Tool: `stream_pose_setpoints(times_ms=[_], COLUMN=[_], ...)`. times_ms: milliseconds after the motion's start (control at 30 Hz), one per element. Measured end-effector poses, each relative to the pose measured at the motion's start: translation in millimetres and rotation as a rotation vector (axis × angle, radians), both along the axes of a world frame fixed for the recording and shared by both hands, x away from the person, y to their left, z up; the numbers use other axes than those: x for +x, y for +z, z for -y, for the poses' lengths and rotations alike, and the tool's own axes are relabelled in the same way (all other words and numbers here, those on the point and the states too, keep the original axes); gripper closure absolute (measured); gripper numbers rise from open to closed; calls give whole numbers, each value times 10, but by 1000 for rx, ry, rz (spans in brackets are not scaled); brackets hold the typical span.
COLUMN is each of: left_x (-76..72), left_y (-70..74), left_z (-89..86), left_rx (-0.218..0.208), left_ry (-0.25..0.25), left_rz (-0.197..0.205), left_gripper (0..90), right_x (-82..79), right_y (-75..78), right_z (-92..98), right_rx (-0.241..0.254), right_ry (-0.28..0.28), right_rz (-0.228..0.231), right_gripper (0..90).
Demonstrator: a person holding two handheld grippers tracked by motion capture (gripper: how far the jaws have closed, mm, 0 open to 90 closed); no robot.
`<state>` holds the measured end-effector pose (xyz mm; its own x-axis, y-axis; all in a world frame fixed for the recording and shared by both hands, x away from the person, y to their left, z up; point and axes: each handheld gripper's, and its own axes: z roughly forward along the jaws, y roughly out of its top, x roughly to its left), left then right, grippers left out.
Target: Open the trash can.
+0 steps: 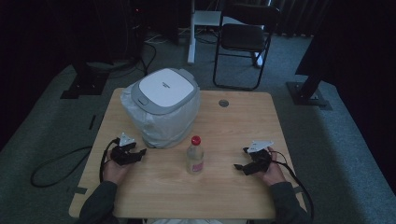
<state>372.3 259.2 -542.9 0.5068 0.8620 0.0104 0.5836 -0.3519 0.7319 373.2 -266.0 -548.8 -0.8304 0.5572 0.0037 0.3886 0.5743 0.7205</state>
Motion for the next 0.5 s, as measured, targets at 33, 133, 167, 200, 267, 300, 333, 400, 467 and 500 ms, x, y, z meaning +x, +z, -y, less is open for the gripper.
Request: stream_pose_setpoints(times_ms=[33, 133, 167, 200, 267, 300, 333, 400, 467, 500], left_x=[0, 1, 0, 0, -1, -2, -3, -6, -7, -7], left_y=[0, -1, 0, 0, -1, -1, -1, 1, 4, 7], left_z=[0, 8, 11, 11, 13, 14, 15, 16, 17, 19], left_rx=[0, 3, 4, 4, 3, 3, 2, 4, 5, 5], left_ry=[0, 3, 4, 4, 3, 1, -1, -5, -7, -6], left_rz=[0, 2, 2, 2, 1, 1, 1, -1, -3, -6], left_gripper=[410, 407, 405, 405, 406, 406, 406, 405, 405, 405], right_x=[0, -14, -58, -58, -90, -103, -117, -130, -131, -132], right_y=[0, 1, 0, 0, 1, 1, 1, 0, 1, 1], right_z=[0, -22, -87, -87, -130, -143, -157, -166, -166, -166], right_rx=[0, 2, -2, -2, -2, 0, -2, -1, -1, -1], right_ry=[0, -28, -89, -89, -95, -89, -91, -92, -93, -92], right_rz=[0, -1, 2, 2, 2, 0, 1, 2, 2, 2], right_gripper=[106, 111, 110, 110, 110, 110, 110, 111, 112, 113])
